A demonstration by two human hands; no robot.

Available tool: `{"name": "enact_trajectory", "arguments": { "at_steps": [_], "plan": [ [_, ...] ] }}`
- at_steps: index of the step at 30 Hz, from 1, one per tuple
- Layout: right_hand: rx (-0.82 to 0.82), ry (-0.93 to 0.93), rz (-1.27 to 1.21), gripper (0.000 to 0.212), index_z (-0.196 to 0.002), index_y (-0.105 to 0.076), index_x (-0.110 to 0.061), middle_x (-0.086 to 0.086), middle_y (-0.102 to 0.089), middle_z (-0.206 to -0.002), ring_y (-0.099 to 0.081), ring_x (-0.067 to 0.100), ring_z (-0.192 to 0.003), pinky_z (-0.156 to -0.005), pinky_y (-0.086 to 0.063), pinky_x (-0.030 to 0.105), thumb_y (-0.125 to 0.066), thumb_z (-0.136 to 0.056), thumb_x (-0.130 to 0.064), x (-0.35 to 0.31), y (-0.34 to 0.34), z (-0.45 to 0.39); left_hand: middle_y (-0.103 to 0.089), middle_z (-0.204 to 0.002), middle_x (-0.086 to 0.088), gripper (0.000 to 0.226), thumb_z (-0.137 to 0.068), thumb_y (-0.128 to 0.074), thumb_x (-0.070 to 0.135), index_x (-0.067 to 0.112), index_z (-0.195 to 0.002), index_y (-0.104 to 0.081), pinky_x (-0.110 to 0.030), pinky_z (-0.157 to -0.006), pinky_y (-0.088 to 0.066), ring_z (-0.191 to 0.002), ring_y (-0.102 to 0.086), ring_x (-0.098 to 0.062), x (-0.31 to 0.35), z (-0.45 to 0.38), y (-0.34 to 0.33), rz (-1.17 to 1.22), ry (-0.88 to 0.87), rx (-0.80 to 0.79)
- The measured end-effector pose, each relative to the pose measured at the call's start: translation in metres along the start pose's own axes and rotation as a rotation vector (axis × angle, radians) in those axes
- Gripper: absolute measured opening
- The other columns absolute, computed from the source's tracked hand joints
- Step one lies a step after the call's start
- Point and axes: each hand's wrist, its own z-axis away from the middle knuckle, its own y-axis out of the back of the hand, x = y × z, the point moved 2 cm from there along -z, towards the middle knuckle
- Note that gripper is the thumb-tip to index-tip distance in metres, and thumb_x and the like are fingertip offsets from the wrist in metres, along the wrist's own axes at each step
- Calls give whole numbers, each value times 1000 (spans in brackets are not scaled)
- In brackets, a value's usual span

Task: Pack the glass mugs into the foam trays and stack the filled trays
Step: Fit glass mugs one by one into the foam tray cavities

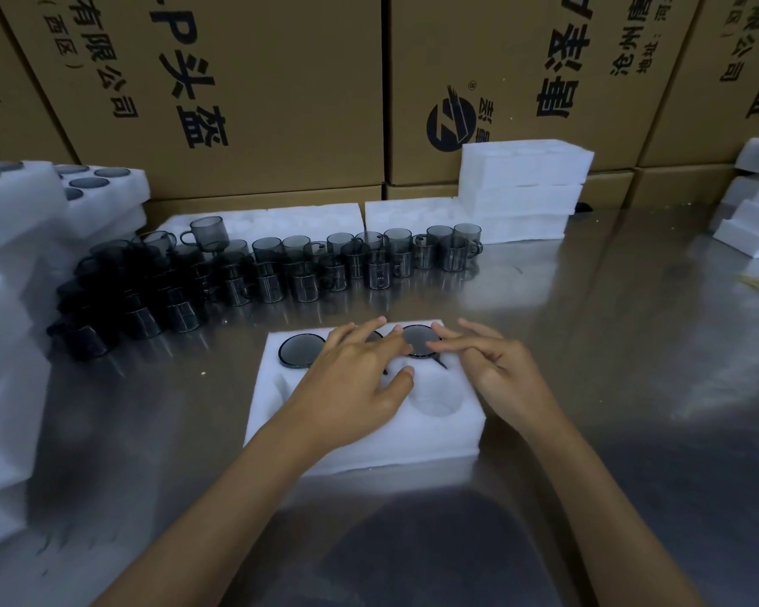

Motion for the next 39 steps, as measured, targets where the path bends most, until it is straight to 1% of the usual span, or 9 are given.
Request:
{"name": "enact_trajectory", "arguments": {
  "at_steps": [4,7,9,12,15,17,20,25,39],
  "plan": [
    [59,-15,11,41,-98,-79,-17,-11,-69,-120,-46,5,-130,-98,-32,3,-45,-96,7,1,-3,-3,-36,-156,10,41,-101,-40,40,26,-138,-51,-27,-119,-6,-147,-17,-5,-1,1,-1,-17,12,-51],
    [36,-97,-318,40,-97,-81,-18,-8,-70,-122,-57,7,-123,-99,-44,18,-46,-94,2,8,-5,1,-30,-158,14,42,-102,-41,39,30,-143,-45,-29,-119,-9,-146,-15,-1,0,2,1,48,49,-121],
    [70,-229,-622,33,-102,-80,-18,-2,-72,-119,-66,15,-114,-93,-52,28,-50,-90,-7,16,-5,1,-39,-153,14,41,-102,-49,32,36,-143,-46,-31,-116,-25,-137,-32,5,-1,2,8,318,112,-142],
    [212,-291,-638,34,-101,-79,-18,-1,-74,-114,-65,15,-116,-102,-46,34,-48,-92,-8,34,-4,-8,-53,-138,21,39,-100,-55,20,39,-134,-55,-15,-93,-41,-120,-52,7,-19,-4,34,682,214,45],
    [414,-358,-571,37,-81,-79,-20,6,-77,-99,-72,15,-97,-83,-56,22,-49,-93,-3,40,-8,-17,-61,-116,19,35,-98,-55,14,31,-128,-61,-2,-81,-37,-103,-56,10,-72,-23,61,572,393,336],
    [510,-400,-453,38,-76,-75,-24,7,-76,-94,-71,16,-89,-69,-57,21,-47,-94,-5,40,-13,-24,-61,-98,12,35,-96,-53,14,23,-129,-58,-11,-72,-46,-83,-59,1,-116,-40,74,446,561,427],
    [575,-481,-310,29,-76,-71,-25,-1,-75,-86,-71,22,-89,-78,-58,39,-47,-89,-15,35,-27,-39,-61,-121,-18,39,-92,-56,17,6,-129,-57,-38,-96,-47,-114,-56,-35,-186,-61,93,98,741,394],
    [645,-560,-39,25,-80,-69,-31,-9,-73,-84,-66,20,-85,-83,-51,36,-44,-83,-30,36,-32,-49,-43,-139,-30,51,-92,-61,29,0,-132,-49,-51,-108,-37,-131,-39,-47,-274,-65,114,-191,991,309],
    [617,-565,36,23,-80,-69,-32,-11,-71,-78,-63,19,-77,-69,-37,31,-46,-83,-28,42,-34,-54,-58,-118,-23,14,-89,-58,11,9,-103,-62,-53,-116,-18,-117,-47,-43,-309,-47,99,-486,819,349]
  ]
}}
